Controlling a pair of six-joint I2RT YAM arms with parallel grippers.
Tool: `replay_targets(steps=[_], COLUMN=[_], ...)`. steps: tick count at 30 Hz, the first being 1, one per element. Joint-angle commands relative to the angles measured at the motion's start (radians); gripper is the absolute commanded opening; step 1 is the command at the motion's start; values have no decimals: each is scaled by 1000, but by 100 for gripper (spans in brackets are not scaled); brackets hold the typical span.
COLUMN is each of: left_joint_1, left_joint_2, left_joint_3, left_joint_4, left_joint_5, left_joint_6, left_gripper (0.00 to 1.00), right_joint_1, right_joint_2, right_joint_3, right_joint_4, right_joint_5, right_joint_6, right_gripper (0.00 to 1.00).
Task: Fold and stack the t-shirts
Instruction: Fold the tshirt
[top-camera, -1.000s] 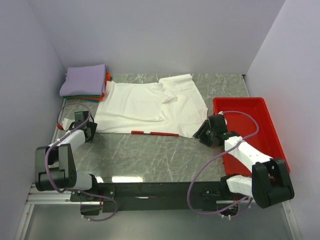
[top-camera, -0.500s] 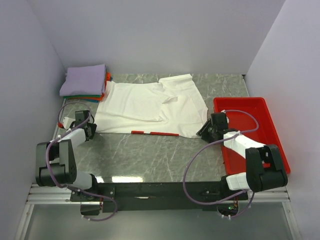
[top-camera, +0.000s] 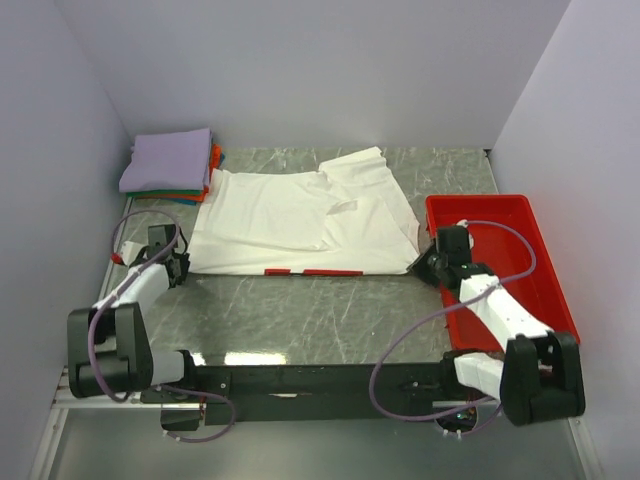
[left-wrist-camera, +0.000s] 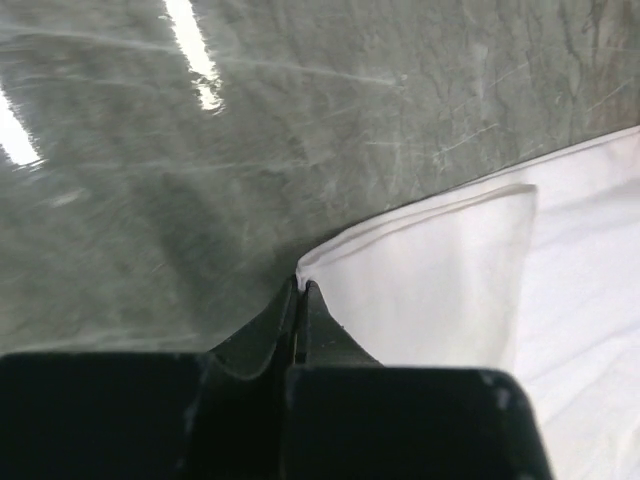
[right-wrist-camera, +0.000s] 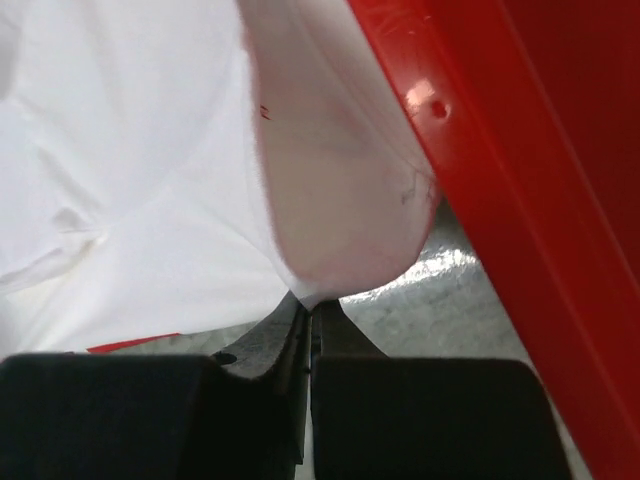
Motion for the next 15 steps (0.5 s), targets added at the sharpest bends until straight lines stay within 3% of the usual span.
replay_targets(steps=[1, 15], left_joint_1=[2, 5], left_joint_2=[-125, -520], left_joint_3=[-17, -146], left_joint_4=[-154, -433], left_joint_5=[-123, -227], left_joint_6=[-75, -277], left_gripper=[1, 1], right_joint_1=[-19, -31], right_joint_2=[-124, -508], right_joint_3=[13, -71], right_joint_4=[-100, -361], right_joint_5=[20, -35], right_joint_6=[-26, 9], right_gripper=[0, 0])
